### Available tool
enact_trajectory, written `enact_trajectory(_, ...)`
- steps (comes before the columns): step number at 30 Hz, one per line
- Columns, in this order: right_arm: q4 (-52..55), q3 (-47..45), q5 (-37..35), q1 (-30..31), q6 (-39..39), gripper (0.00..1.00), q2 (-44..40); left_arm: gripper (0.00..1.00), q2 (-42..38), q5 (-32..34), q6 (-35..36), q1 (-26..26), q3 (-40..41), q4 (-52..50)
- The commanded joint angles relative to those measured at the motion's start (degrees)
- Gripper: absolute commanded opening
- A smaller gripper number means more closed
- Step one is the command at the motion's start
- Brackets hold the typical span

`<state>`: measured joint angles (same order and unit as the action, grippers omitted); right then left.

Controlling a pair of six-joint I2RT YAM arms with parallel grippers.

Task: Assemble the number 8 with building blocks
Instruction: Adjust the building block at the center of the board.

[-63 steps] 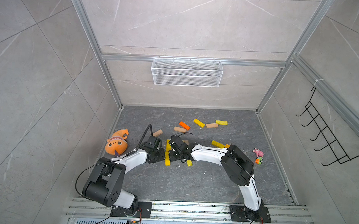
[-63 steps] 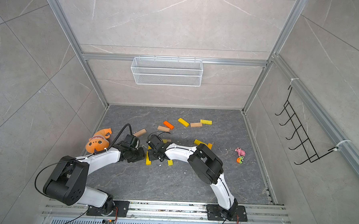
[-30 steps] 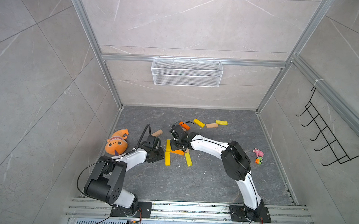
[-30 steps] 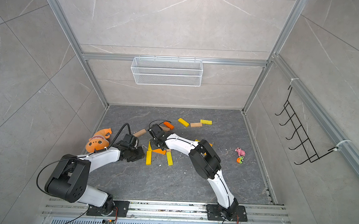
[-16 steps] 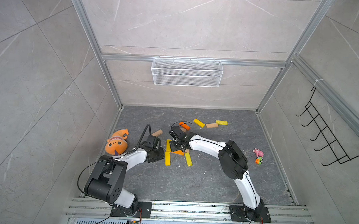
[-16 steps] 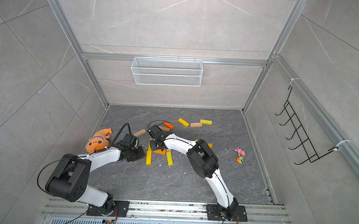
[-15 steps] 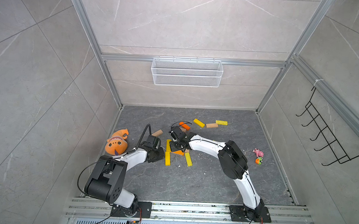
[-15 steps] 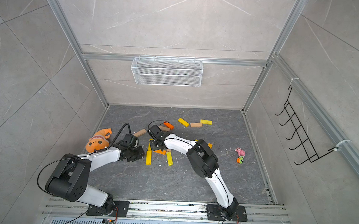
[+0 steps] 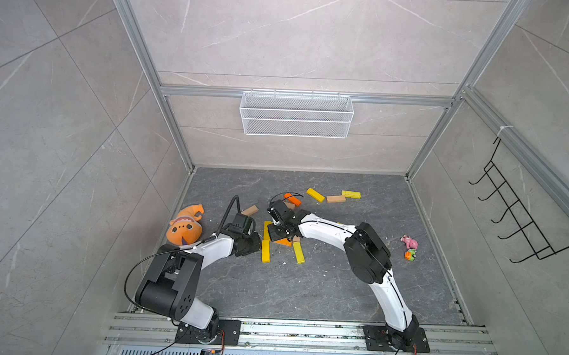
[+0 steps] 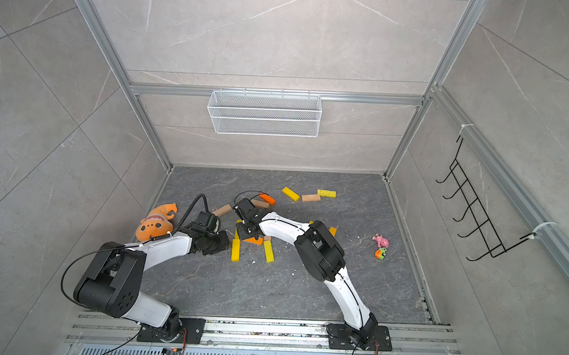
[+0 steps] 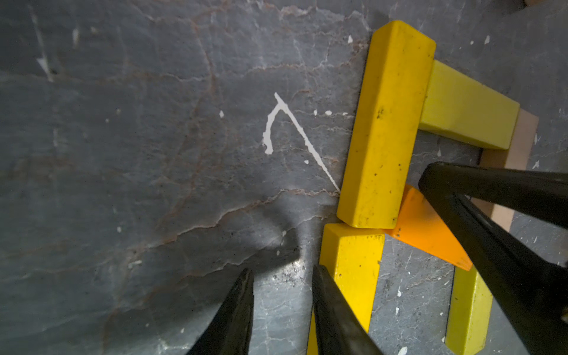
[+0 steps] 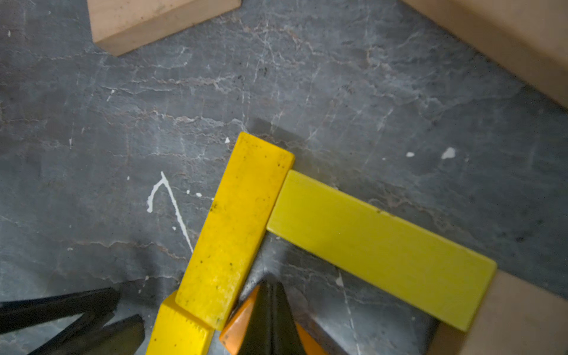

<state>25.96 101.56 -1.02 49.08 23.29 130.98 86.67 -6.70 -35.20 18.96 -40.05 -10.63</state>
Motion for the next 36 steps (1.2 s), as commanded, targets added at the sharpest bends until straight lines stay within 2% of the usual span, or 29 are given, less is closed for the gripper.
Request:
enact_trajectory(1, 0.8, 1.5, 0.8, 0.0, -1.0, 0.0, 1.2, 0.36, 1.1, -1.1, -0.3, -0.4, -0.6, -0.3)
enact_trajectory(21, -0.4, -0.6, 1.7, 0.0, -1.0, 0.0, 0.0, 0.36, 3.2, -1.6, -0.5, -0.5, -0.7, 1.0)
enact_trajectory(36, -0.3, -1.1, 2.2, 0.1, -1.1, 0.0, -0.8, 0.36, 1.5, -0.7, -0.5, -0.5, -0.9, -0.3)
